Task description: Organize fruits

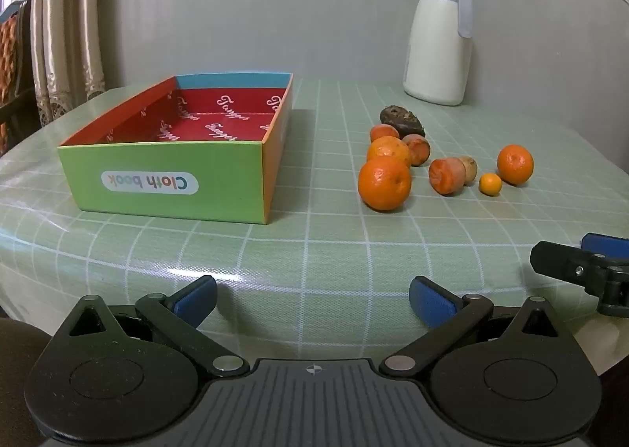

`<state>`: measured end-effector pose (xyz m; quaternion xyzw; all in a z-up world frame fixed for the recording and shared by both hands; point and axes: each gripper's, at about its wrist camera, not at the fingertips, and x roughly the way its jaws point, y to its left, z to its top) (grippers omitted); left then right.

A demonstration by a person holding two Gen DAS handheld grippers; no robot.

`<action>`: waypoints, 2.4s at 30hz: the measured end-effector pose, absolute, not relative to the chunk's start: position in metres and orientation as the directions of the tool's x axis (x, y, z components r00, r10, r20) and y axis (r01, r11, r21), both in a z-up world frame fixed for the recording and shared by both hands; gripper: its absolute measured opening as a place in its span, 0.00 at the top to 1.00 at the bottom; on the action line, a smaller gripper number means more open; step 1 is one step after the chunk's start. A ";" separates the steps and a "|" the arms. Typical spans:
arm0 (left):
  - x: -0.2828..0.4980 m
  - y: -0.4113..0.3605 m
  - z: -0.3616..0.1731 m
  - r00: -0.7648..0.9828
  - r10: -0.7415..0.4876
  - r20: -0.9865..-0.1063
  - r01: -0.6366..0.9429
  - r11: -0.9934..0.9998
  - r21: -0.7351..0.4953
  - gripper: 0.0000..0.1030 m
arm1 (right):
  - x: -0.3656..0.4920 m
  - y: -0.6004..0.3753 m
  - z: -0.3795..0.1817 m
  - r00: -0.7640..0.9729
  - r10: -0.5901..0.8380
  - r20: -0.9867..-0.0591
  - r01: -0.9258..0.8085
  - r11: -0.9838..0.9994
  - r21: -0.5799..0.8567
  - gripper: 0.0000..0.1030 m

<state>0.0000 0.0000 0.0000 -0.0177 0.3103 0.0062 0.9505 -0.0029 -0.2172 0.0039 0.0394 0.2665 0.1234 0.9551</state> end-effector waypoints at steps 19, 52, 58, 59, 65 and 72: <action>0.000 0.000 0.001 0.808 0.006 -0.589 -0.025 0.999 -0.025 0.00 | -0.004 -0.221 0.004 0.829 0.261 -0.495 -0.213 0.965 0.152 0.00; -0.007 0.002 0.008 0.827 0.012 -0.562 -0.021 1.000 -0.010 0.00 | -0.007 -0.219 0.005 0.843 0.254 -0.474 -0.220 0.967 0.128 0.00; -0.022 -0.002 0.023 0.900 0.051 -0.432 -0.037 0.998 0.042 0.00 | -0.012 -0.221 0.012 0.878 0.246 -0.411 -0.216 0.969 0.117 0.00; -0.023 -0.002 0.026 0.907 0.054 -0.418 -0.037 0.998 0.048 0.00 | -0.012 -0.221 0.013 0.879 0.246 -0.409 -0.216 0.969 0.117 0.00; -0.023 -0.001 0.034 0.903 0.045 -0.427 -0.027 0.998 0.050 0.00 | -0.012 -0.219 0.014 0.879 0.246 -0.408 -0.216 0.969 0.118 0.00; -0.018 -0.006 0.036 0.889 0.042 -0.456 -0.014 0.998 0.064 0.00 | -0.011 -0.221 0.016 0.883 0.248 -0.398 -0.209 0.968 0.139 0.00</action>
